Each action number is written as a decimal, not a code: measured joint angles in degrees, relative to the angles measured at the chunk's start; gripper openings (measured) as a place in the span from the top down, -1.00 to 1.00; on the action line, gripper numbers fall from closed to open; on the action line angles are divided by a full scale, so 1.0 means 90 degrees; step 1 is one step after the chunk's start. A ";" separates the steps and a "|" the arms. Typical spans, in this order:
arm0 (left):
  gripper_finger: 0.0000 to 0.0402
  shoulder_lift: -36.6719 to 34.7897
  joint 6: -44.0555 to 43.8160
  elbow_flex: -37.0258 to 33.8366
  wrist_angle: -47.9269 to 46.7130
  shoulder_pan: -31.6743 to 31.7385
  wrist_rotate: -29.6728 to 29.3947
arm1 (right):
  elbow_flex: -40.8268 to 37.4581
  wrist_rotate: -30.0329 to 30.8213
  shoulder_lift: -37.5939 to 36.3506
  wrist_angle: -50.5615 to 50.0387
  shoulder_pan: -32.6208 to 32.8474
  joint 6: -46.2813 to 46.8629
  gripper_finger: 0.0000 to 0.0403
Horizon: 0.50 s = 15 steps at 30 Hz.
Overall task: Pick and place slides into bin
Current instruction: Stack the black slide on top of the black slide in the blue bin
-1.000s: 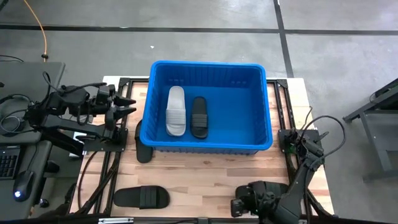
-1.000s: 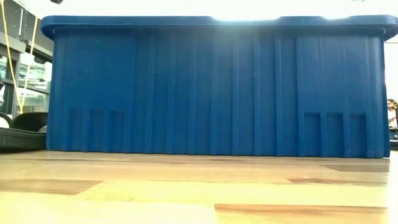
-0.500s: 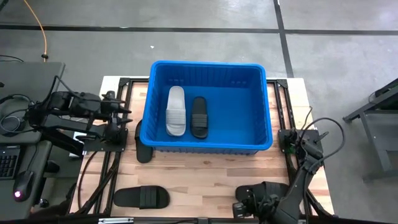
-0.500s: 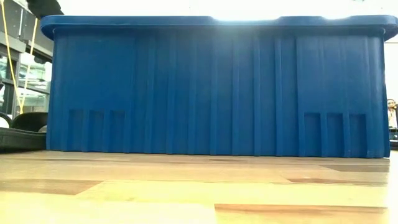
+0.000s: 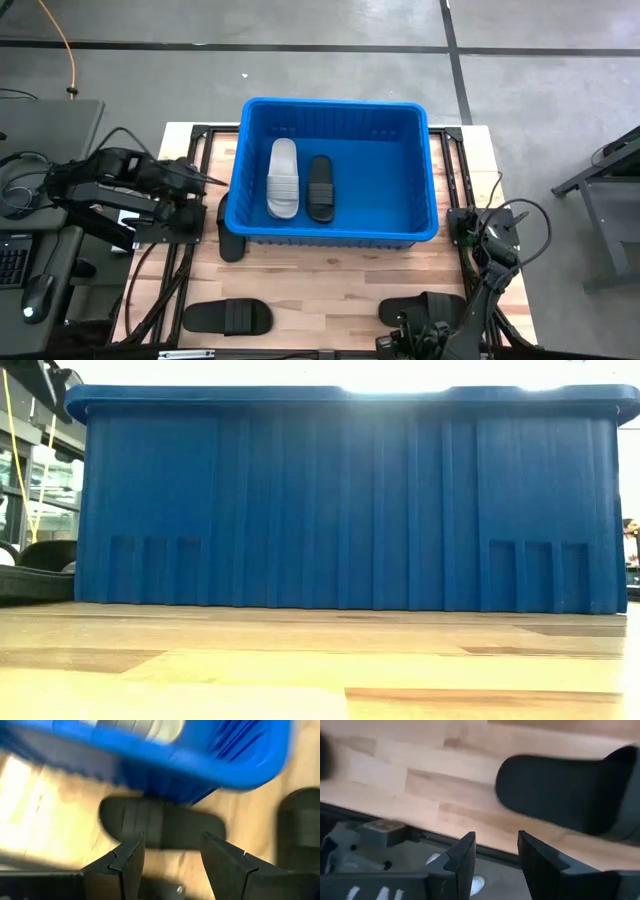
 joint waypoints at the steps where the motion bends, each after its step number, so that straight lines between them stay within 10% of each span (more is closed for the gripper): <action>1: 0.12 0.0042 -0.0065 -0.0013 -0.0223 -0.0002 -0.0157 | 0.0000 0.0036 0.0011 0.0113 0.0000 -0.0005 0.32; 5: 0.12 -0.0217 -0.0333 -0.0206 -0.0670 0.0005 -0.1154 | 0.0000 0.0144 0.0011 0.0198 0.0088 0.0041 0.32; 15: 0.12 -0.1753 -0.1090 -0.1275 -0.0516 0.0005 0.0233 | 0.0000 0.0134 0.0011 0.0059 0.0151 0.0094 0.32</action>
